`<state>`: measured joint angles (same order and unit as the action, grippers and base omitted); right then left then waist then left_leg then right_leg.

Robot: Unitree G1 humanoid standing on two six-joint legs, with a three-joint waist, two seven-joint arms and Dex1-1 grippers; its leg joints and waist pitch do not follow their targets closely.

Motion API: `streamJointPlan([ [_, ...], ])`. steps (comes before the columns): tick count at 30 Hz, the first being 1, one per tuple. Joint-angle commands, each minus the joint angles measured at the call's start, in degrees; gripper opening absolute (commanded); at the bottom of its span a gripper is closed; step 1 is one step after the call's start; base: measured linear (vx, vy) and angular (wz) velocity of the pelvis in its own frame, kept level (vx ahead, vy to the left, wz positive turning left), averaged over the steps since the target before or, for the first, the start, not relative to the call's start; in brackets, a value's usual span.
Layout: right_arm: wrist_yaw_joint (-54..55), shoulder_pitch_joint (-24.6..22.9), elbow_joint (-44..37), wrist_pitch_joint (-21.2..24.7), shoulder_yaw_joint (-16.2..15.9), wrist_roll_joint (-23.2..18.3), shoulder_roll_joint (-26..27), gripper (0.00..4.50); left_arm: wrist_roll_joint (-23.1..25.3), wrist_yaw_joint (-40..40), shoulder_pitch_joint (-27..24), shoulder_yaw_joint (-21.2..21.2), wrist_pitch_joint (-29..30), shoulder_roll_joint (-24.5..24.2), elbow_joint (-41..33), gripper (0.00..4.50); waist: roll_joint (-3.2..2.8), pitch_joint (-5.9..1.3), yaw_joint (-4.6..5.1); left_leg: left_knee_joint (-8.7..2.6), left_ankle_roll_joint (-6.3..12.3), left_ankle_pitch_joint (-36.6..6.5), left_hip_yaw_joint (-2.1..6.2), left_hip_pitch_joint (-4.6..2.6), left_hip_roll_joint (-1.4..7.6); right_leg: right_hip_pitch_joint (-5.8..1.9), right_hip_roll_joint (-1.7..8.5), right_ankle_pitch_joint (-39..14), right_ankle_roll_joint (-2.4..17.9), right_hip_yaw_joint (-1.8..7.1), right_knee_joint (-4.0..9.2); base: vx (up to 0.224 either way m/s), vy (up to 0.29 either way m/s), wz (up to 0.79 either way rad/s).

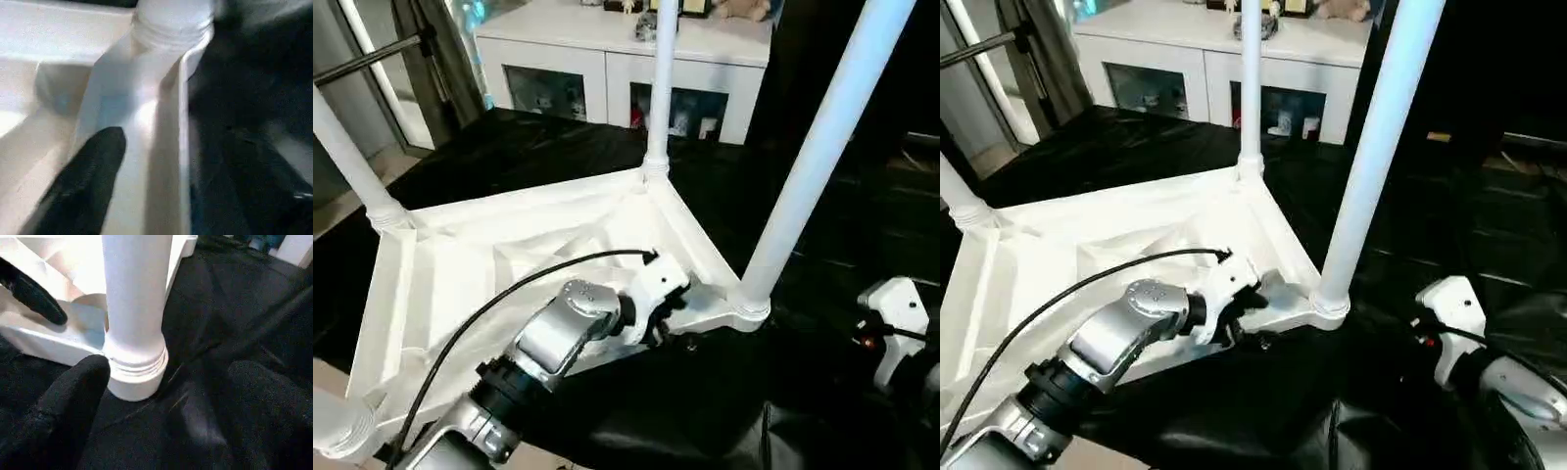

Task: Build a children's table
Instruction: Rotate leg to tighten

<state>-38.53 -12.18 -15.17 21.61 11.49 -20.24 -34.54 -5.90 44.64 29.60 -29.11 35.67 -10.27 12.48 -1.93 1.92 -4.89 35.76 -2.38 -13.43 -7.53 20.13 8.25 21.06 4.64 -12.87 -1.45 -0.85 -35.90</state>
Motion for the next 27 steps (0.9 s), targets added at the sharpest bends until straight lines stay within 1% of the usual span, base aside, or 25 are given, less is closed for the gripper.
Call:
streamJointPlan([
  [1, -1.20, -0.33, -1.88, 1.26, -0.11, -1.19, -0.52, 4.50, 0.95, -0.07, 0.96, -0.87, 1.08, -0.17, 0.29, 3.38, 1.26, -2.14, 0.06, -4.90, 4.70, -6.71, 0.75, 0.60, 3.40, -2.47, 3.21, -7.89, 13.78, 1.61, 4.96, 0.000, 0.000, 0.00],
  [2, -1.38, -0.42, -2.04, 1.38, -0.25, -1.29, -0.58, 4.50, 1.08, -0.08, 0.97, -1.03, 1.25, -0.19, 0.31, 3.14, 1.28, -2.12, 0.08, -4.92, 4.63, -6.80, 0.74, 0.63, 3.46, -2.41, 3.24, -7.97, 13.78, 1.66, 4.98, 0.000, 0.000, 0.00],
  [4, -1.77, -0.48, -2.12, 1.39, -0.56, -1.29, -0.79, 4.50, 1.72, -0.36, 1.13, -1.62, 0.62, -0.34, 0.71, 3.09, 1.32, -2.07, 0.06, -4.96, 4.62, -6.95, 0.72, 0.62, 3.47, -2.34, 3.28, -8.29, 13.74, 1.69, 5.05, 0.000, 0.000, 0.00],
  [7, -1.66, 0.02, -1.57, 0.76, -0.89, -0.64, -0.84, 4.50, 2.06, -0.40, 1.36, -1.49, -0.26, -0.06, 1.61, 2.72, 1.32, -2.03, 0.08, -5.01, 4.41, -7.05, 0.68, 0.67, 3.41, -2.28, 3.28, -8.77, 13.54, 1.70, 5.17, 0.000, 0.000, 0.00],
  [10, -1.57, 0.47, -1.23, 0.44, -1.05, -0.33, -0.81, 4.50, 1.71, 0.61, 1.73, -0.71, -1.69, 0.15, 2.44, 2.55, 1.31, -1.98, 0.09, -5.10, 4.42, -6.95, 0.69, 0.69, 3.46, -2.22, 3.32, -8.48, 13.44, 1.72, 5.23, 0.000, 0.000, 0.00],
  [11, -1.54, 0.54, -1.17, 0.36, -1.10, -0.17, -0.79, 4.50, 1.85, 0.80, 1.86, -0.72, -1.84, 0.07, 2.62, 2.27, 1.30, -2.05, 0.08, -5.10, 4.43, -6.75, 0.70, 0.65, 3.50, -2.24, 3.34, -7.98, 13.54, 1.74, 5.18, 0.000, 0.000, 0.00],
  [14, -1.22, 1.08, -0.58, -0.27, -1.44, 0.85, -0.59, 4.50, 2.45, 1.51, 2.33, -0.89, -3.09, -0.53, 3.30, 2.17, 1.26, -1.99, 0.10, -5.20, 4.42, -6.99, 0.71, 0.62, 3.58, -2.21, 3.35, -7.71, 13.66, 1.73, 5.21, 0.000, 0.000, 0.00],
  [17, -1.22, 1.31, -0.55, -0.36, -1.74, 0.90, -0.46, 4.50, 2.68, 2.39, 2.63, -1.00, -4.43, -0.97, 3.91, 1.82, 1.25, -2.00, 0.05, -5.24, 4.56, -6.49, 0.70, 0.66, 3.54, -2.24, 3.38, -7.32, 13.51, 1.76, 5.19, 0.000, 0.000, 0.00],
  [19, -1.28, 1.38, -0.58, -0.42, -1.91, 0.91, -0.42, 4.50, 2.62, 3.02, 2.68, -1.08, -4.92, -1.19, 4.10, 1.75, 1.28, -2.00, 0.08, -5.29, 4.51, -6.33, 0.72, 0.60, 3.60, -2.24, 3.42, -7.12, 13.53, 1.74, 5.17, 0.000, 0.000, 0.00],
  [21, -1.33, 1.58, -0.48, -0.72, -2.13, 1.18, -0.34, 4.50, 2.69, 4.14, 2.48, -1.44, -6.14, -1.70, 4.44, 1.42, 1.23, -1.98, 0.16, -5.34, 4.70, -6.07, 0.71, 0.64, 3.69, -2.25, 3.48, -6.28, 13.89, 1.72, 5.16, 0.000, 0.000, 0.00],
  [22, -1.33, 1.58, -0.48, -0.72, -2.13, 1.18, -0.34, 4.50, 2.69, 4.14, 2.48, -1.44, -6.14, -1.70, 4.44, 1.42, 1.21, -1.98, 0.15, -5.36, 4.74, -6.13, 0.69, 0.62, 3.72, -2.26, 3.50, -6.06, 14.04, 1.72, 5.14, 0.000, 0.000, 0.00],
  [23, -1.35, 1.72, -0.44, -0.81, -2.22, 1.29, -0.23, 4.50, 2.90, 4.94, 2.41, -1.82, -6.90, -2.13, 4.69, 1.34, 1.28, -1.97, 0.18, -5.38, 4.82, -6.10, 0.69, 0.61, 3.74, -2.25, 3.50, -5.95, 14.08, 1.73, 5.17, 0.000, 0.000, 0.00],
  [27, -1.44, 1.67, -0.63, -1.16, -2.63, 1.58, 0.07, 4.50, 4.45, 6.89, 2.57, -3.32, -8.96, -3.64, 5.75, 0.91, 1.21, -1.99, 0.21, -5.44, 5.10, -5.57, 0.65, 0.63, 3.80, -2.28, 3.59, -5.03, 14.13, 1.74, 5.14, 0.000, 0.000, 0.00],
])
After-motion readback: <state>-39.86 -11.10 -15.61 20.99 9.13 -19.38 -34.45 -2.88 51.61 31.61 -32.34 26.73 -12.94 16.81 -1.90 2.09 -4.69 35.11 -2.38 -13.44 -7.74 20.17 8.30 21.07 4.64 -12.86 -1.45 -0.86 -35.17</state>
